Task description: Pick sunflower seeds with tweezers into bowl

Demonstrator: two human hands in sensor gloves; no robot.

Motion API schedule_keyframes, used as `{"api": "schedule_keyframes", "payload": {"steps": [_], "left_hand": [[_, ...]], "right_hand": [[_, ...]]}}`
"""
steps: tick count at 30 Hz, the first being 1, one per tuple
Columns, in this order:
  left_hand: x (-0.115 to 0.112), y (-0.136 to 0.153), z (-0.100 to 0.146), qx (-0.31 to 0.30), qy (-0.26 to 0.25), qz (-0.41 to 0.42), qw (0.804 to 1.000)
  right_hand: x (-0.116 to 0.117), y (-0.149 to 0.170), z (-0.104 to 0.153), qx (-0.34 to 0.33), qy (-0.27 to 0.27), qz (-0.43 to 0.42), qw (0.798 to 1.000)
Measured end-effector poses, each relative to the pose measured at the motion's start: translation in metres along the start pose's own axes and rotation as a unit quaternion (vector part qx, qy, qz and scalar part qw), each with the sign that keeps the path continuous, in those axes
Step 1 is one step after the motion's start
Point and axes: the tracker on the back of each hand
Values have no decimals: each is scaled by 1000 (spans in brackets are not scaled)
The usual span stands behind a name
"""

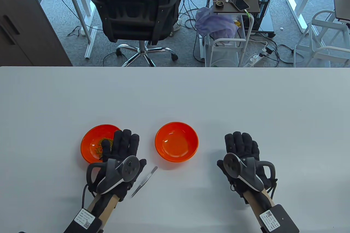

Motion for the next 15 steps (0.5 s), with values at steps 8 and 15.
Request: {"api": "schedule_keyframes", "payload": {"steps": [8,15], "left_hand": [[2,-1,1,-3,-2,6,1000],[14,-11,6,-25,-20,26,999]], "right_hand": [[0,-2,1,-2,-3,5,1000],[1,-3,1,-3,-11,11,1000]]}}
Point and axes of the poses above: the tracker on the back of each hand, its own y axis roughly to the little-finger side, its own z axis roughly from the fingertips to the wrist, x = y × z, and after that the axes turned 12 degrees about -y, right-handed
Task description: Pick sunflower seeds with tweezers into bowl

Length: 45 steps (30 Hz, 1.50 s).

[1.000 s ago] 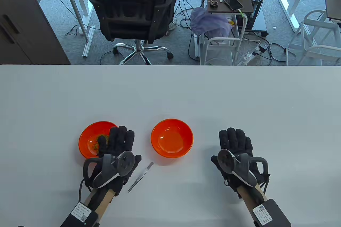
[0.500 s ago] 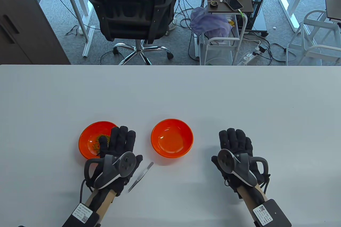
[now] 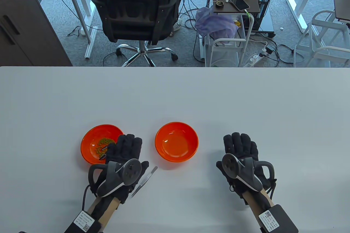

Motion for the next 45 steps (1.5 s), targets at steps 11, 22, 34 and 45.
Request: {"api": "schedule_keyframes", "payload": {"steps": [11,22,34,45], "left_hand": [[-10,-18,2,-19,130,25,991],[-43,-19,-1,-5,287,-47,957],[-52,-23,-4,2,294,-66,954],[-27,-15,-7,-10,256,11,967]], "right_hand": [[0,-3,0,-2,-11,8,1000],[1,-5,1,-1,-26,18,999],[1,-7,2,-2,-32,19,999],[-16,-16,10,-33,23,-48,998]]}}
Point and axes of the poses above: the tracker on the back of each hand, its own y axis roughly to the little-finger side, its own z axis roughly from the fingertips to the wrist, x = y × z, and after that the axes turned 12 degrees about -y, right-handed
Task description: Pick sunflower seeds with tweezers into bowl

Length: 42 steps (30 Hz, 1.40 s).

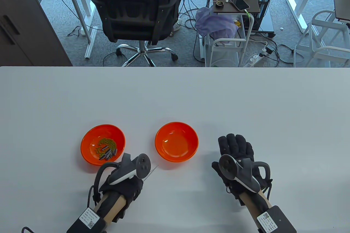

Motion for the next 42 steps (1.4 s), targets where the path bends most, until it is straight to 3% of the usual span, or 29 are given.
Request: {"api": "schedule_keyframes", "payload": {"steps": [5,10,17,21,27,30,32,37,42], "left_hand": [[17,-15,5,-47,-79,45,995],[31,-42,9,-100,-170,106,975],[54,-76,10,-153,-230,107,955],[58,-82,2,-155,-227,153,949],[54,-74,-13,-140,-174,253,941],[54,-63,-8,-109,-222,258,934],[60,-50,-3,-84,-255,200,942],[64,15,4,43,-328,82,940],[48,91,9,181,-307,18,934]], "right_hand": [[-9,-14,8,-58,47,-58,996],[-15,-37,21,-142,82,-84,983],[-17,-58,32,-201,98,-65,973],[-19,-58,33,-209,110,-86,968],[-20,-50,30,-200,140,-126,962],[-22,-48,28,-174,145,-108,968],[-23,-42,25,-155,161,-85,971],[-24,-15,13,-85,144,-108,980],[-23,7,2,-39,133,-116,984]]}}
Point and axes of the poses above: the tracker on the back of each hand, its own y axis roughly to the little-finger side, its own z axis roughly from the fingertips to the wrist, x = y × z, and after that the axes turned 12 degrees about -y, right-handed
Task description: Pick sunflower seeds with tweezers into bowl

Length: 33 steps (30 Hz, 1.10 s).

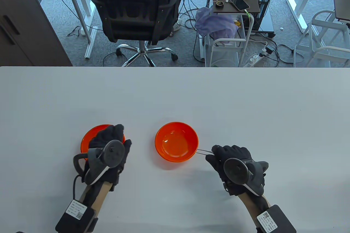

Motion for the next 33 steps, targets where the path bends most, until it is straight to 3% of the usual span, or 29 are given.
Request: {"api": "schedule_keyframes", "payload": {"steps": [6,13,17,20,26,33], "left_hand": [[-29,67,-7,133,113,9,985],[-56,98,-8,216,188,38,958],[-70,102,-7,226,204,35,952],[-77,104,-4,258,168,79,948],[-91,108,2,318,170,178,916],[-85,100,0,295,170,234,911]], "right_hand": [[5,18,-6,38,-10,9,999],[14,23,-10,59,-32,23,998],[14,24,-10,66,-36,28,997],[15,26,-10,72,-38,30,996],[16,30,-11,77,-38,14,996],[11,17,-11,68,-41,-17,997]]}}
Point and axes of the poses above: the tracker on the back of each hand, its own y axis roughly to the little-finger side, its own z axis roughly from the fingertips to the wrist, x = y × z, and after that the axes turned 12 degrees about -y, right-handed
